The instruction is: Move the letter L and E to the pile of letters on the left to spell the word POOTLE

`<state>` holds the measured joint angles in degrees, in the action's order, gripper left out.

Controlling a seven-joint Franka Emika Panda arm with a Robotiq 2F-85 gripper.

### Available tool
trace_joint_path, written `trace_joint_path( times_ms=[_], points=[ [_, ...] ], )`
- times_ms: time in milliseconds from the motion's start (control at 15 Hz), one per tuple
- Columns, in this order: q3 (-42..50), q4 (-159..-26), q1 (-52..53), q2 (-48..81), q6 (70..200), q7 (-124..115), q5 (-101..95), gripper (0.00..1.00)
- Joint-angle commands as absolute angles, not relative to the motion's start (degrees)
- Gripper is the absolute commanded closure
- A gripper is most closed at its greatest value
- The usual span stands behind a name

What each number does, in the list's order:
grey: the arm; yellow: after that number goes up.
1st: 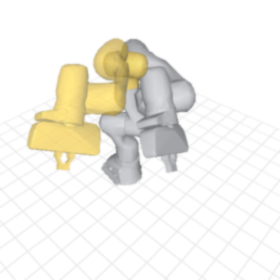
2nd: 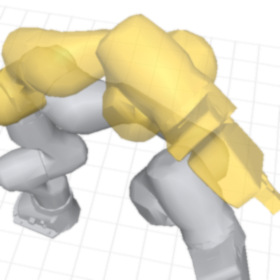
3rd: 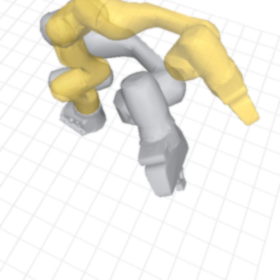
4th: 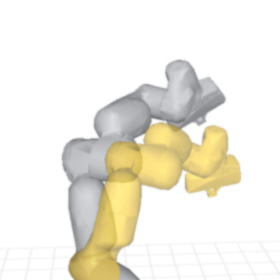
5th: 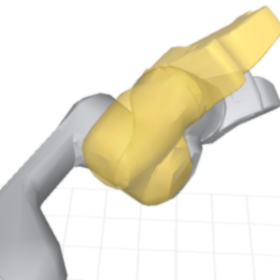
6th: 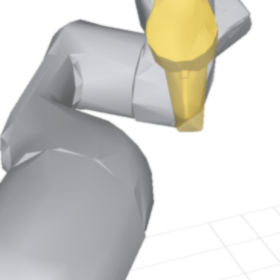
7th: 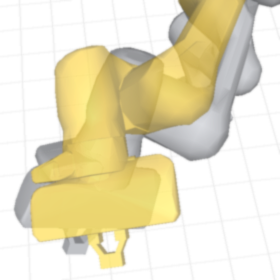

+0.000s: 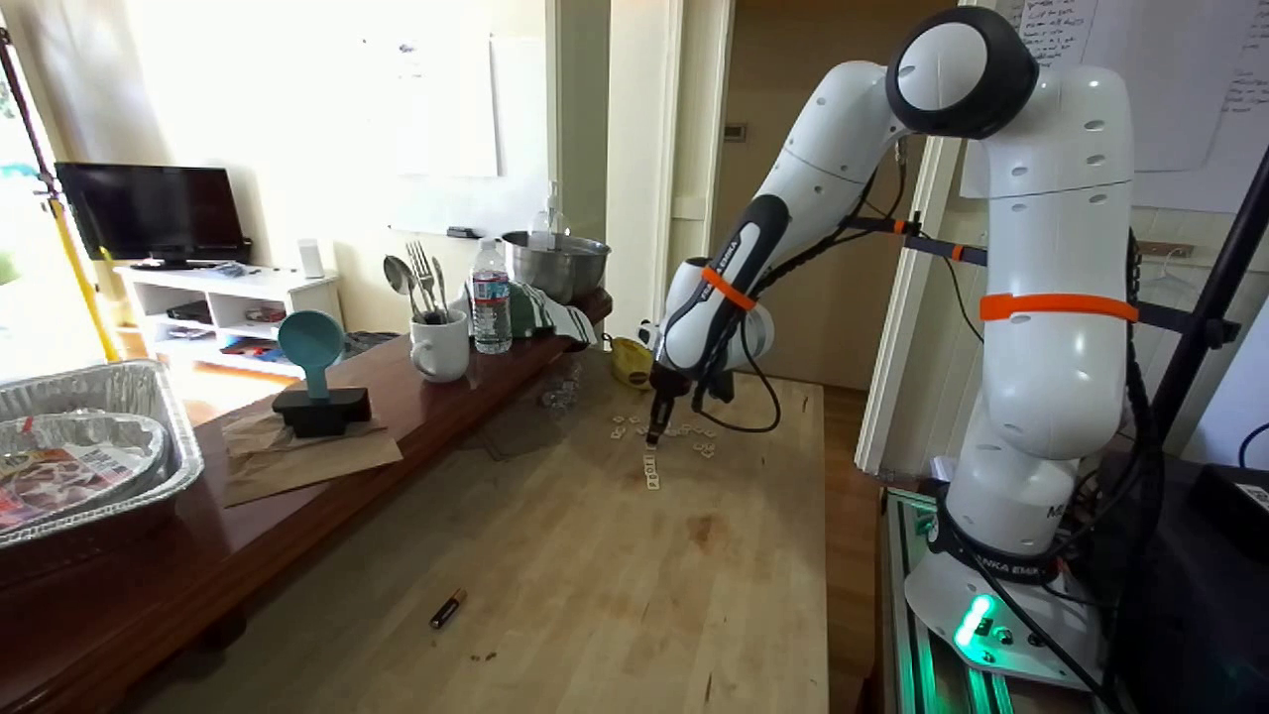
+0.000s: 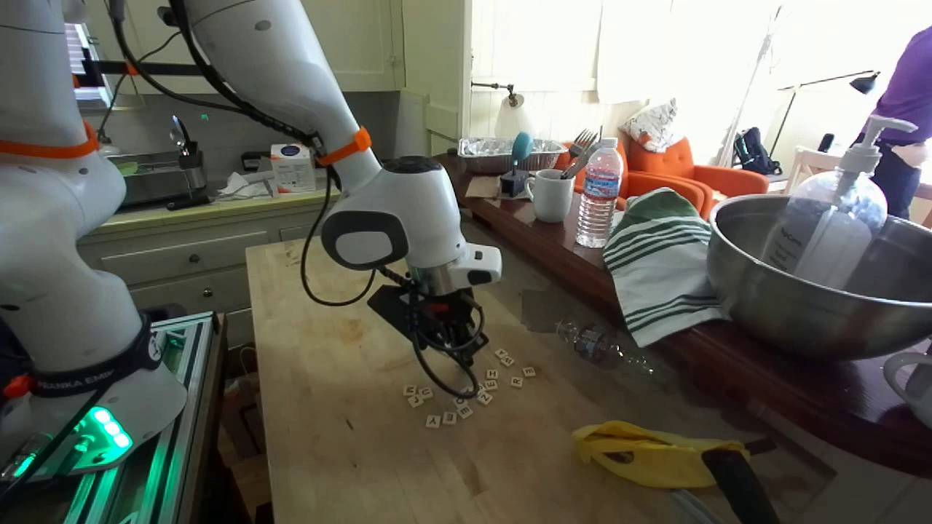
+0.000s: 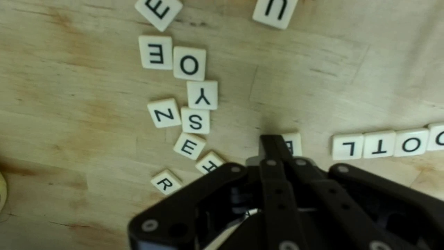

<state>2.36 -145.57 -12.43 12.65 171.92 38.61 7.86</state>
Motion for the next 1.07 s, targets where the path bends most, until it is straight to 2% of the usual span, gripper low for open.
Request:
trace_joint_path(
  times_ms=[0,1000],
  points=[
    [2.0,-145.3,-11.2,15.5,168.4,36.2,8.3,1.0],
    [0.2,-145.7,-11.5,14.1,165.4,28.7,5.1,1.0]
  ],
)
